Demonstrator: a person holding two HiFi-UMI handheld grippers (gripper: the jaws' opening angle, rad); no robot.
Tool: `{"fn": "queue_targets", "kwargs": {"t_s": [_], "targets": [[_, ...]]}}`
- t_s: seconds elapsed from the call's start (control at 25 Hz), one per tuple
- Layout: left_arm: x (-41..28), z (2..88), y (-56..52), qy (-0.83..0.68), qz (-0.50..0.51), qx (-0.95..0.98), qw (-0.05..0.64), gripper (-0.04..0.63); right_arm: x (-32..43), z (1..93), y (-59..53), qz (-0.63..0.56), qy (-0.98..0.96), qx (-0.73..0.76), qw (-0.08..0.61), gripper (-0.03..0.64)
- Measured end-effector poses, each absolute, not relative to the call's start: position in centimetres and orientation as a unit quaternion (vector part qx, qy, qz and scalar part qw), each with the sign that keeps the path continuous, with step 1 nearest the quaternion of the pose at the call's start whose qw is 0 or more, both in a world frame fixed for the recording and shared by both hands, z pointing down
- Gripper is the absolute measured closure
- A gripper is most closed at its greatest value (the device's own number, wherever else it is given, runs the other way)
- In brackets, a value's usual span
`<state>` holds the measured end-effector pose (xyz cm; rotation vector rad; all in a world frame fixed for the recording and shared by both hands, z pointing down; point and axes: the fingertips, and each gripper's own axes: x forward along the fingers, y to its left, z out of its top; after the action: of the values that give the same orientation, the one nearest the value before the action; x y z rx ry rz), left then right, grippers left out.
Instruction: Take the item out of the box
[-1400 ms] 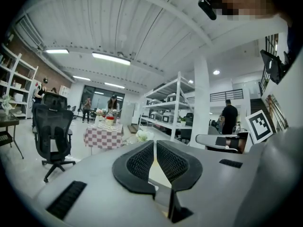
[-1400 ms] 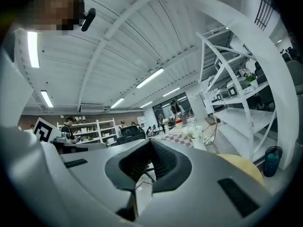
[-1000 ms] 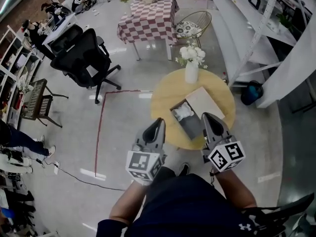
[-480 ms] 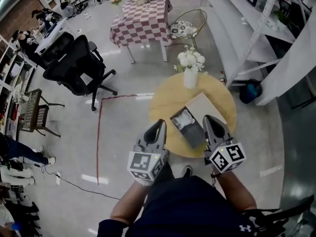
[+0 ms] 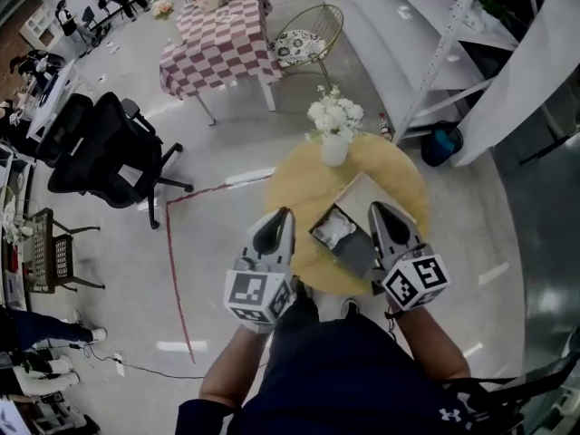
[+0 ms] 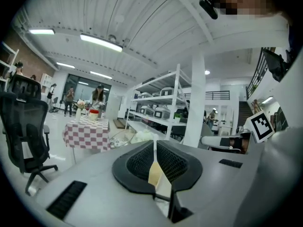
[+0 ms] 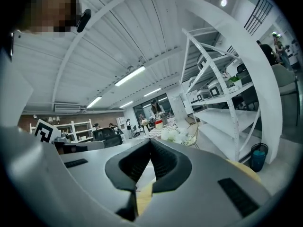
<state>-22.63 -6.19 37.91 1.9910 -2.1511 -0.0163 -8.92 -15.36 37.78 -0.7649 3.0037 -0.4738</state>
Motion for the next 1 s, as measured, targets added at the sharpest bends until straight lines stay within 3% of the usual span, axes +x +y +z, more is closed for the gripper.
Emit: {"fn": "queue_targets", "kwargs": {"t_s": [0.56,1.0], "targets": [[-25.1,39.5,-13.1,-0.646,0.008,0.757,0.103,0.562,-8.9,39.1,-19.1,-0.140,0.919,-0.369,0.010,0.609],[-21.6,47.2,-17.6,-0.541,0.085,0.826,0.132,0.560,-5.7,43.1,-19.8,-0.158,0.883,-0.441,-0.035,0.609]]}}
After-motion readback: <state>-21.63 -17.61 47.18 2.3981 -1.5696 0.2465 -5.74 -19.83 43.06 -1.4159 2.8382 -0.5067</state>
